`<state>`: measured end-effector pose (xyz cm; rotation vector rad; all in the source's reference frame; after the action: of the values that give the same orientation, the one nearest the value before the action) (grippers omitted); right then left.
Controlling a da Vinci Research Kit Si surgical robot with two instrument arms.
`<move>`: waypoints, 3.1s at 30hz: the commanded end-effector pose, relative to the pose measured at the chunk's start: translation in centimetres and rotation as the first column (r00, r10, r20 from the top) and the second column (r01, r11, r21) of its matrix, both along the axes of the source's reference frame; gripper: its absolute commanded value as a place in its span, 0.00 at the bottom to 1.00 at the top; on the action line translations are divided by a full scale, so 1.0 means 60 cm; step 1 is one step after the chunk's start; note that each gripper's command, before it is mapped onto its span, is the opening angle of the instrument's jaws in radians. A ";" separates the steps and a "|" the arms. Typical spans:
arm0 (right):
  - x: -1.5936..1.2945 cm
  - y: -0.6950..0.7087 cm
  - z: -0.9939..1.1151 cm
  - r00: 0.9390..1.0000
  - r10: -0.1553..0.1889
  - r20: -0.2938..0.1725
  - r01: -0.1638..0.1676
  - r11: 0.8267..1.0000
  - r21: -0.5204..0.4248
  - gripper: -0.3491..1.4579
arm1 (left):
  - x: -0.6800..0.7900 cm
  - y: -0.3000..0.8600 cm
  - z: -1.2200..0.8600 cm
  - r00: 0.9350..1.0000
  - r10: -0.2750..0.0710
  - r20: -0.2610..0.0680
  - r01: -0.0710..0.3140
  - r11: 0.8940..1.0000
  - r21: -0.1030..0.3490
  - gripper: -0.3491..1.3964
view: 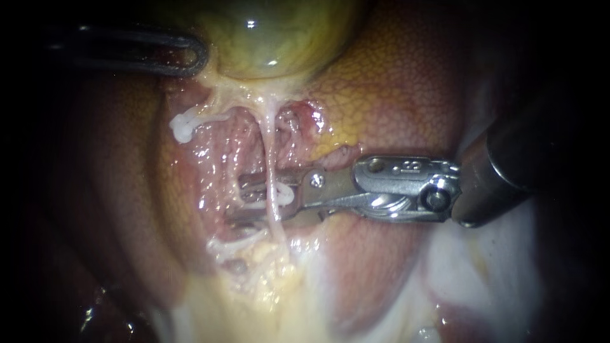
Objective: Clipping first clip right tube
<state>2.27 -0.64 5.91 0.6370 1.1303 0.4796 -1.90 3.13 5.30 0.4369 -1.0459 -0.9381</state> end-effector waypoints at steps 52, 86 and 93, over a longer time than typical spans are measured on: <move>-0.0124 0.0046 -0.0023 0.995 -0.051 -0.085 0.044 0.996 -0.083 0.47 | 0.0004 -0.0001 -0.0001 1.000 0.001 0.001 -0.001 1.000 0.000 0.00; -0.0089 0.0012 -0.0007 0.983 -0.080 -0.167 0.097 0.991 0.091 0.47 | 0.0004 -0.0001 0.0000 1.000 0.001 0.001 -0.001 1.000 0.000 0.00; -0.0073 0.0004 0.0003 0.978 -0.062 -0.201 0.091 0.986 0.137 0.47 | 0.0003 -0.0001 0.0000 1.000 0.001 0.001 -0.001 1.000 0.000 0.00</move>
<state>1.84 -0.62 5.94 0.8812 1.2693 0.4453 -1.88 3.13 5.30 0.4379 -1.0465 -0.9366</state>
